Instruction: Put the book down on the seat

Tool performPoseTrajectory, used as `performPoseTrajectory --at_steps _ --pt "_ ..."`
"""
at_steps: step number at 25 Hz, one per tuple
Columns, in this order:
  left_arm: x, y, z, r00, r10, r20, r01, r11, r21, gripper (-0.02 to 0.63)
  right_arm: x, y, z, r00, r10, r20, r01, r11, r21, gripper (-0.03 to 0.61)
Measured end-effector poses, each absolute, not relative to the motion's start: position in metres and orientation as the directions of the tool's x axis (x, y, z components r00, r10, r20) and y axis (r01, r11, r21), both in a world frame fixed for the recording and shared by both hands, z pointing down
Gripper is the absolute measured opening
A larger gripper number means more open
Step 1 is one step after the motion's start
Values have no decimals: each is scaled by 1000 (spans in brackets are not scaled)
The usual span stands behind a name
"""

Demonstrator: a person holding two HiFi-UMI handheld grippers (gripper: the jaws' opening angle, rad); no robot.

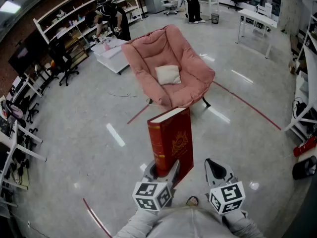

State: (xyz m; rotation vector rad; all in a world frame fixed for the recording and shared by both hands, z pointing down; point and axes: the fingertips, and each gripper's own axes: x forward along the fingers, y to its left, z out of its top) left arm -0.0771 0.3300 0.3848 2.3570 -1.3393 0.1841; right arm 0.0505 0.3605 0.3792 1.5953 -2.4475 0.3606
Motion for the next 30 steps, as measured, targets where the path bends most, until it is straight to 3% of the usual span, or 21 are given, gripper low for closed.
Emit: performPoseTrajectory --at_steps 10,30 --pt "-104 353 388 533 -788 308 -839 -446 311 245 24 370 378 -414 -859 302 -906 420 -47 5" --pt "-71 370 395 526 -776 348 -846 -438 303 244 29 381 379 -459 -836 300 -887 452 -97 6"
